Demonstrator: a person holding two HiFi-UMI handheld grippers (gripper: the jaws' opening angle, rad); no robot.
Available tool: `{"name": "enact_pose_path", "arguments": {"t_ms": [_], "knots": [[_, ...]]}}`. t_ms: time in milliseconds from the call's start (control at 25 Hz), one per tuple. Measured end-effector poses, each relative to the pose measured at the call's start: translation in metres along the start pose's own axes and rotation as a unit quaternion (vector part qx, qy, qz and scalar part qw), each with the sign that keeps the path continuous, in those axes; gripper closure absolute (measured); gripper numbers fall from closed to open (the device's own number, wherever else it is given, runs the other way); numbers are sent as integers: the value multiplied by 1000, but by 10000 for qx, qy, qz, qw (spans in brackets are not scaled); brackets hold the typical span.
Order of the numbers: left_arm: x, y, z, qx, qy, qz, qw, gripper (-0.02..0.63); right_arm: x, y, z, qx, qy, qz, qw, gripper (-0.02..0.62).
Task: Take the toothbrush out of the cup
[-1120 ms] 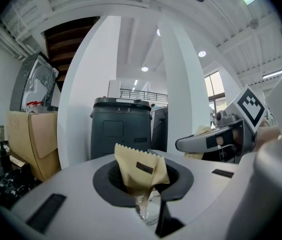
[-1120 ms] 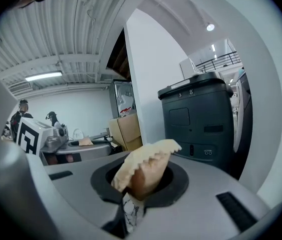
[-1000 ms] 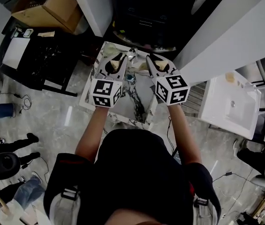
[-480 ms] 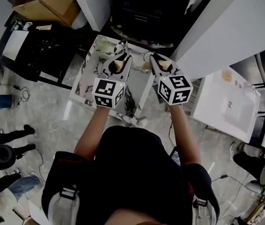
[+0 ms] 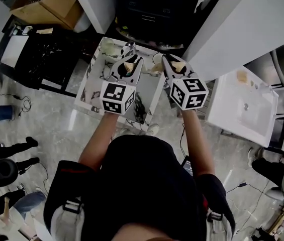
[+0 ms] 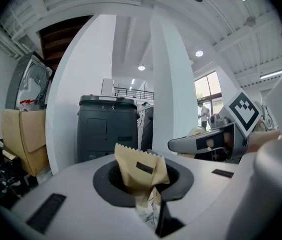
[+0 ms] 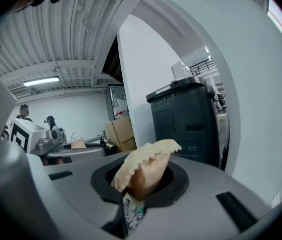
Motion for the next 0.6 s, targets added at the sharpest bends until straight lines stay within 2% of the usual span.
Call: {"name": "enact_pose_path", "arguments": {"t_ms": [600], "knots": [[2, 65, 24, 355, -19, -262, 9990, 535, -1, 12, 76, 341, 45, -110, 9993, 535]]}}
Point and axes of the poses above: the fingertips, and each gripper's own axes: y backward along the fingers, z to its left, x out of its underside, the point moved 10 cm from there along y, backward along the fingers, and after that the axes turned 11 degrees about z, right-handed, at the moved point
